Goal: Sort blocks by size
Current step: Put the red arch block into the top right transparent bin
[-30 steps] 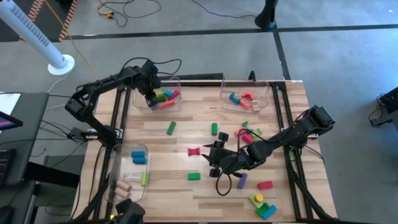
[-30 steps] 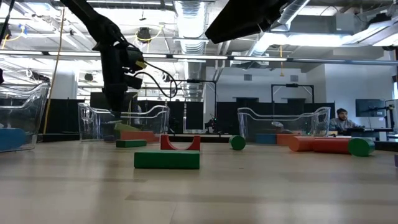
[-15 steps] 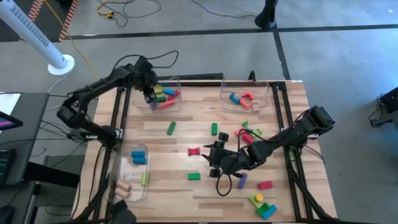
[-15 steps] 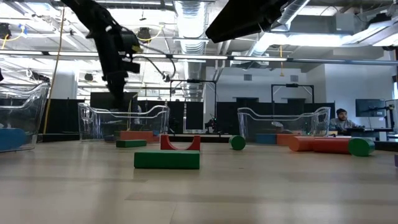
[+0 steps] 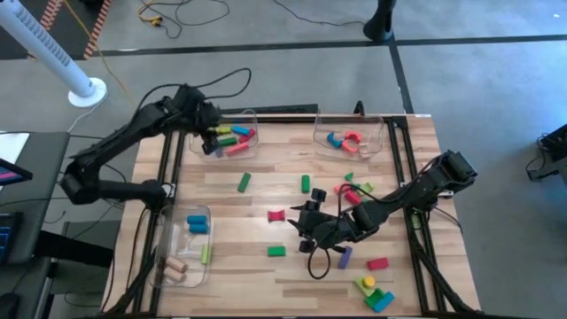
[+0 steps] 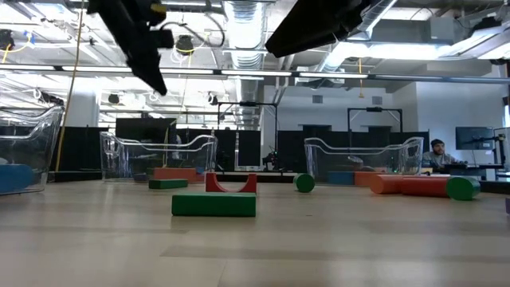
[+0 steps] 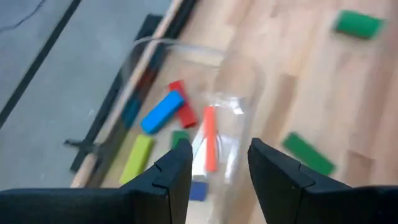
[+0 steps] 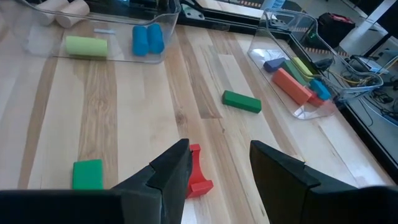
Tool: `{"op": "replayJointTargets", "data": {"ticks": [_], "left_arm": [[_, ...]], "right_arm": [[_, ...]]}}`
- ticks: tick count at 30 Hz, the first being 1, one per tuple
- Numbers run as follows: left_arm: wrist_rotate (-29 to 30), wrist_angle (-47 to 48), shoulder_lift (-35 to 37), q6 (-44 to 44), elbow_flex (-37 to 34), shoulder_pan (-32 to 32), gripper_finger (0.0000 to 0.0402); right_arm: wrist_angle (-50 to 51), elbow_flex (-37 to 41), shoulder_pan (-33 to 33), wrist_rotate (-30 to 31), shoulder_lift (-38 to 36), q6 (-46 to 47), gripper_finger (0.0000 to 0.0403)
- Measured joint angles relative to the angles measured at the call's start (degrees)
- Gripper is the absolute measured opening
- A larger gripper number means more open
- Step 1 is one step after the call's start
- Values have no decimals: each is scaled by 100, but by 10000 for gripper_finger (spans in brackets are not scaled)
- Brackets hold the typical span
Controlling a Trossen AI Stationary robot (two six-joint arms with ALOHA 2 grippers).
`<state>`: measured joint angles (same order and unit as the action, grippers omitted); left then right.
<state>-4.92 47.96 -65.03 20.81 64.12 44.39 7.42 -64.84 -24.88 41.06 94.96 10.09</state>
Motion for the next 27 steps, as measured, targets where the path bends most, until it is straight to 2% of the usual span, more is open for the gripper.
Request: {"op": "replayJointTargets", "data": {"ticks": [12,20,27], "left_arm": [[-38,282,576,-611,-100,-1944,148],[-18,-75,585,-1033,-602,-3111,148],[32,-905,561,-1442,-1089,-3910,148]], "right_arm": [[177,2,88,-20,1,0,198],[302,2,103,-39,2,4,198],[357,2,102,-44,1,4,198]]}}
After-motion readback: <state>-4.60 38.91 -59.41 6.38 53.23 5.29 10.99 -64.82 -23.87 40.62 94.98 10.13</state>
